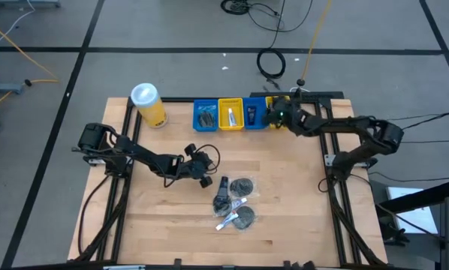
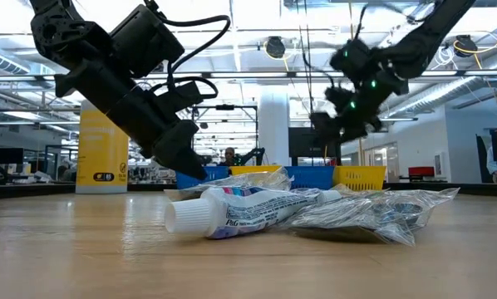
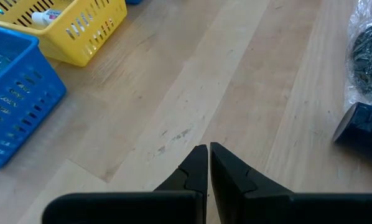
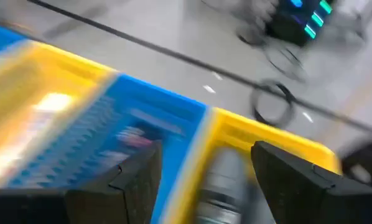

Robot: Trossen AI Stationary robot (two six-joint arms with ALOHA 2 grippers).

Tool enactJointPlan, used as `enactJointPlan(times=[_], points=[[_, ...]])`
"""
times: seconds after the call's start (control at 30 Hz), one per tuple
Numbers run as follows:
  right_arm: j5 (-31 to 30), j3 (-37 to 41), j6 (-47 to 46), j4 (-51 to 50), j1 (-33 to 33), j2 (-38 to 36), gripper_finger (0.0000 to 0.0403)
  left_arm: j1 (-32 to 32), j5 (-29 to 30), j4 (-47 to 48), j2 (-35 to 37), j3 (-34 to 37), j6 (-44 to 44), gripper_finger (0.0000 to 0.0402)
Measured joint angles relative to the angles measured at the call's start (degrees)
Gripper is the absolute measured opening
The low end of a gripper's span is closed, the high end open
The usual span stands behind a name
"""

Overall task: Pick & Place Travel size toiletries
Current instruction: Put the black comb into the left blue bin

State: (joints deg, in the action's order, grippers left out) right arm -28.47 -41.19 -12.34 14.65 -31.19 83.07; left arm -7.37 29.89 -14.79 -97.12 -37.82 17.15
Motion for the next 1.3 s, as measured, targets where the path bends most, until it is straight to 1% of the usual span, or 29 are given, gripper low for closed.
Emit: enactJointPlan(times=[0.17,0.3,0.4,0.5,0.6,0.7,0.87,0.97,1.03,1.3], points=[[0.24,0.0,4.93,2.63,12.49,-0.15,0.0229,-0.57,0.0,-0.02,0.0,0.0,0.02,0.0021],[0.69,0.03,5.86,1.23,22.3,-0.15,0.0228,-0.67,0.0,-0.04,0.0,0.0,0.03,0.0021],[5.79,1.3,6.01,1.58,28.26,-0.15,0.0228,-0.66,0.02,-0.04,0.0,0.0,0.04,0.0021],[10.87,4.02,5.14,2.96,32.7,-0.15,0.0228,-0.66,0.02,-0.04,0.0,0.0,0.04,0.0021],[12.19,8.02,2.73,6.91,35.97,-0.15,0.0227,-0.66,0.01,-0.1,0.0,0.0,0.04,0.0021],[12.06,12.84,-1.5,11.56,37.59,-0.11,0.0226,-0.66,0.02,-0.37,0.0,0.0,0.04,0.0021],[12.0,20.37,-11.84,19.92,37.19,-0.11,0.0226,-0.66,0.02,-0.49,0.0,0.0,0.03,0.0021],[12.0,23.32,-14.33,23.37,36.7,-0.11,0.0226,-0.66,0.04,-0.52,0.0,0.0,0.02,0.0021],[12.07,24.29,-15.27,24.94,36.48,-0.08,0.0226,-0.66,0.04,-0.55,0.0,0.0,0.02,0.0021],[12.35,23.76,-15.34,25.96,36.49,2.0,0.0226,-0.66,0.07,-2.34,-0.02,0.0,-0.24,0.0021]])
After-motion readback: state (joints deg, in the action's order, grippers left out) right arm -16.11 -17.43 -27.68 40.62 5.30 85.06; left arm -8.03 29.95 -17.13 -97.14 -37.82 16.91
